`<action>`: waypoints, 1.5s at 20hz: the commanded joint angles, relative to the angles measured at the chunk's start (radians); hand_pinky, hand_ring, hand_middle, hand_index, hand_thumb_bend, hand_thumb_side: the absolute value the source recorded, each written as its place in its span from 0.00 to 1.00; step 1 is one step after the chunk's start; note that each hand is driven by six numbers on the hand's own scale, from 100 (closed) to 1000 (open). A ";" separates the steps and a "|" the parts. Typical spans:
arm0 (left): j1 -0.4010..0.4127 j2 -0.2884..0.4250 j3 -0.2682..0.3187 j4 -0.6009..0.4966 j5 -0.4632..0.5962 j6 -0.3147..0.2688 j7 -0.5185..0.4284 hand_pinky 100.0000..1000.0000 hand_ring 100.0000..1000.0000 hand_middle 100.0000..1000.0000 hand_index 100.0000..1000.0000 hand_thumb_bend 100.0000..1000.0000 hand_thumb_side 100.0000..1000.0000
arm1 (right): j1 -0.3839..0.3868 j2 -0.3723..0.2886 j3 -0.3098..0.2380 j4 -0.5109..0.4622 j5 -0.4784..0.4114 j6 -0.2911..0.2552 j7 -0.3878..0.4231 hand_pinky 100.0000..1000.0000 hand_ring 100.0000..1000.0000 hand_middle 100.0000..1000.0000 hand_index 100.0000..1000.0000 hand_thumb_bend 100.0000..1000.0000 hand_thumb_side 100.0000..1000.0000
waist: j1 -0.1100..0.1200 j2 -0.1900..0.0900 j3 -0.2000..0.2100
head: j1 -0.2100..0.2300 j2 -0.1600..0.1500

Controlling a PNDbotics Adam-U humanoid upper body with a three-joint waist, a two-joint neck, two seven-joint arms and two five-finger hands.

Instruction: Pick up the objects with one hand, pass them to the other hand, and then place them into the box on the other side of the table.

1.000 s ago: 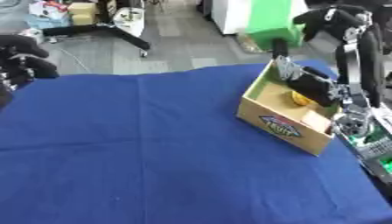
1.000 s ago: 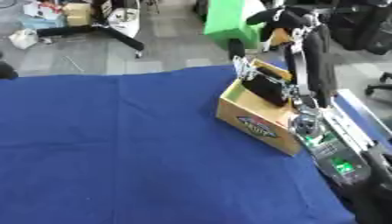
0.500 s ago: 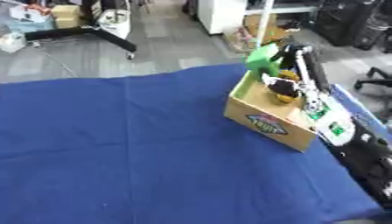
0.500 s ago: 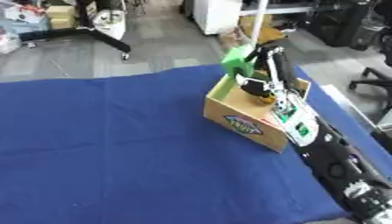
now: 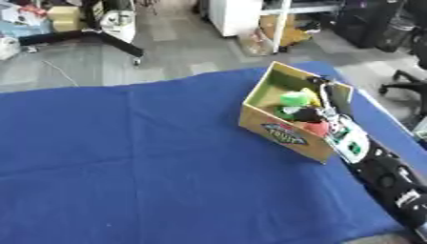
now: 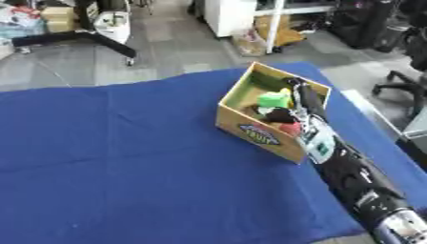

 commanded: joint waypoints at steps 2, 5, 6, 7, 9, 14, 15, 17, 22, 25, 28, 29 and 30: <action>0.002 0.008 0.026 -0.010 -0.022 -0.011 0.006 0.73 0.62 0.59 0.70 0.57 0.68 | 0.030 -0.081 -0.050 -0.164 0.001 0.002 -0.029 0.73 0.77 0.84 0.83 0.67 0.39 | 0.003 -0.015 -0.005 | 0.027 0.000; 0.013 0.002 0.038 -0.008 -0.056 -0.023 0.008 0.73 0.63 0.60 0.70 0.58 0.68 | 0.086 -0.098 -0.086 -0.331 -0.061 0.010 -0.122 0.72 0.76 0.83 0.82 0.63 0.37 | 0.002 -0.015 -0.011 | 0.067 0.005; 0.016 -0.002 0.043 -0.008 -0.072 -0.028 0.008 0.73 0.63 0.60 0.70 0.58 0.68 | 0.108 -0.102 -0.097 -0.393 -0.083 0.012 -0.150 0.72 0.76 0.82 0.81 0.60 0.34 | 0.001 -0.015 -0.014 | 0.080 0.006; 0.019 -0.005 0.047 -0.007 -0.089 -0.034 0.009 0.73 0.64 0.60 0.70 0.57 0.68 | 0.132 -0.105 -0.110 -0.459 -0.104 0.015 -0.175 0.71 0.76 0.82 0.80 0.58 0.33 | 0.001 -0.015 -0.016 | 0.093 0.007; 0.025 -0.011 0.056 -0.004 -0.127 -0.046 0.012 0.74 0.64 0.60 0.70 0.57 0.68 | 0.180 -0.107 -0.129 -0.584 -0.138 0.024 -0.209 0.70 0.75 0.80 0.80 0.51 0.29 | -0.001 -0.015 -0.020 | 0.118 0.010; 0.042 -0.033 0.084 0.015 -0.208 -0.072 0.040 0.74 0.64 0.61 0.71 0.56 0.68 | 0.298 -0.072 -0.171 -0.849 -0.148 0.053 -0.233 0.70 0.75 0.79 0.80 0.47 0.28 | -0.004 -0.017 -0.032 | 0.188 0.015; 0.046 -0.037 0.088 0.018 -0.221 -0.077 0.048 0.74 0.65 0.61 0.71 0.56 0.68 | 0.321 -0.059 -0.179 -0.894 -0.148 0.054 -0.238 0.70 0.74 0.79 0.80 0.46 0.28 | -0.005 -0.017 -0.034 | 0.202 0.016; 0.051 -0.044 0.092 0.024 -0.240 -0.083 0.061 0.74 0.65 0.62 0.71 0.56 0.68 | 0.358 -0.034 -0.188 -0.968 -0.148 0.051 -0.243 0.69 0.73 0.77 0.80 0.43 0.27 | -0.005 -0.018 -0.036 | 0.229 0.017; 0.072 -0.075 0.106 0.029 -0.293 -0.090 0.105 0.74 0.65 0.62 0.71 0.54 0.67 | 0.416 0.046 -0.182 -1.056 -0.133 -0.016 -0.232 0.68 0.72 0.76 0.79 0.41 0.27 | -0.004 -0.020 -0.045 | 0.294 0.016; 0.087 -0.102 0.115 0.023 -0.333 -0.097 0.139 0.74 0.64 0.61 0.71 0.54 0.67 | 0.432 0.100 -0.159 -1.059 -0.128 -0.069 -0.220 0.66 0.71 0.74 0.79 0.39 0.28 | -0.005 -0.021 -0.045 | 0.319 0.015; 0.101 -0.135 0.121 0.010 -0.382 -0.099 0.168 0.74 0.65 0.62 0.72 0.52 0.69 | 0.445 0.166 -0.139 -1.060 -0.131 -0.101 -0.205 0.65 0.69 0.73 0.77 0.37 0.28 | -0.003 -0.019 -0.053 | 0.324 0.008; 0.104 -0.149 0.121 0.007 -0.395 -0.097 0.175 0.74 0.65 0.63 0.72 0.51 0.69 | 0.452 0.189 -0.134 -1.060 -0.138 -0.105 -0.203 0.64 0.69 0.72 0.77 0.37 0.28 | -0.003 -0.019 -0.053 | 0.325 0.011; 0.106 -0.161 0.122 0.005 -0.407 -0.095 0.182 0.74 0.65 0.63 0.72 0.50 0.69 | 0.459 0.210 -0.129 -1.060 -0.154 -0.107 -0.204 0.64 0.68 0.72 0.77 0.37 0.28 | -0.003 -0.019 -0.054 | 0.327 0.014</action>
